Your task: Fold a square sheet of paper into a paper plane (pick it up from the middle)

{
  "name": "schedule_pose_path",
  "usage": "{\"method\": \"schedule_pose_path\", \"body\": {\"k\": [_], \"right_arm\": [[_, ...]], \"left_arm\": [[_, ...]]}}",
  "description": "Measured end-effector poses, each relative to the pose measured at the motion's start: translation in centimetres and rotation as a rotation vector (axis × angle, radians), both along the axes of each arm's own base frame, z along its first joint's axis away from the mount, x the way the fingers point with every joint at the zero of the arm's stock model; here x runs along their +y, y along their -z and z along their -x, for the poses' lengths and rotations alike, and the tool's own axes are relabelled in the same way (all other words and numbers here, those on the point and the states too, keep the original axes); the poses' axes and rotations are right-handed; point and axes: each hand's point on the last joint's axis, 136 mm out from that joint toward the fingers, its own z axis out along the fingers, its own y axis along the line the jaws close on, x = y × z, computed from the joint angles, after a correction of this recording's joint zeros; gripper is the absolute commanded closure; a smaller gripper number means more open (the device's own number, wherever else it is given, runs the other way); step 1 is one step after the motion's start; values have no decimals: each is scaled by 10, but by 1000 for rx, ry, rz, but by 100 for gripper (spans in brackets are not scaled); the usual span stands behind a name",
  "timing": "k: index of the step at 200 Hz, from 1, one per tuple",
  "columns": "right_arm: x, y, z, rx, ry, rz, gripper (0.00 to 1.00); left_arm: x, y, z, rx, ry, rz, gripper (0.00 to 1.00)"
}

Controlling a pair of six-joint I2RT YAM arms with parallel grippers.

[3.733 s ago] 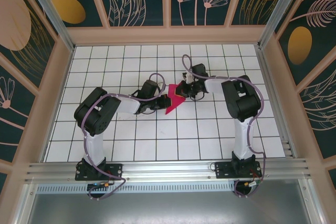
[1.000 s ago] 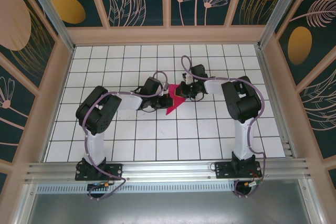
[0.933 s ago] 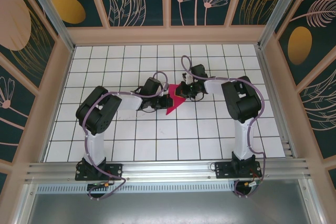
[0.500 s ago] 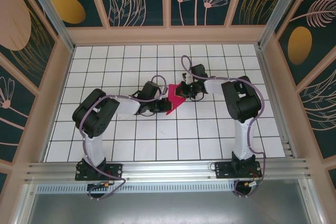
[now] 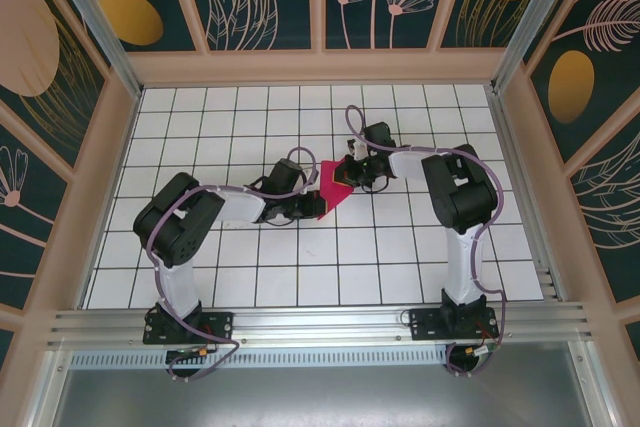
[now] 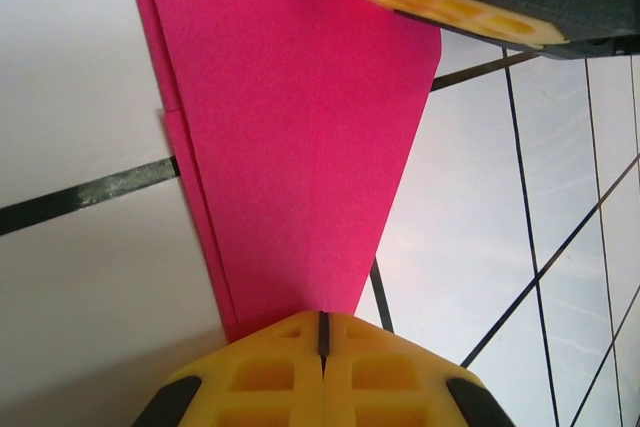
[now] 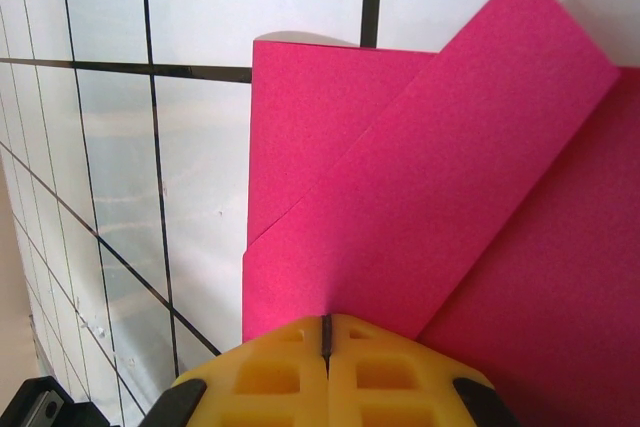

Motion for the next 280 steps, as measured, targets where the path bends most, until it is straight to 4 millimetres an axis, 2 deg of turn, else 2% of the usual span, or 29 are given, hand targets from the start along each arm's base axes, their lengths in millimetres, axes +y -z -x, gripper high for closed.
{"method": "schedule_pose_path", "body": {"k": [61, 121, 150, 183, 202, 217, 239, 280], "right_arm": [[0, 0, 0, 7, -3, -8, 98], [0, 0, 0, 8, -2, -8, 98], [0, 0, 0, 9, -2, -8, 98], [0, 0, 0, 9, -2, -8, 98], [0, 0, 0, 9, -2, -8, 98], [0, 0, 0, 8, -2, -8, 98], [0, 0, 0, 10, -1, -9, 98], [0, 0, 0, 12, -2, -11, 98]], "left_arm": [[3, 1, 9, -10, 12, -15, 100], [14, 1, 31, 8, 51, -70, 97], [18, -7, 35, 1, 50, -96, 97], [14, -41, 17, -113, 8, -59, 96], [4, -50, 1, -145, -7, -43, 96], [-6, -47, -12, -151, -13, -37, 96], [-16, -33, -26, -136, -20, -55, 97], [-22, -17, -44, -135, -46, -96, 97]]}}
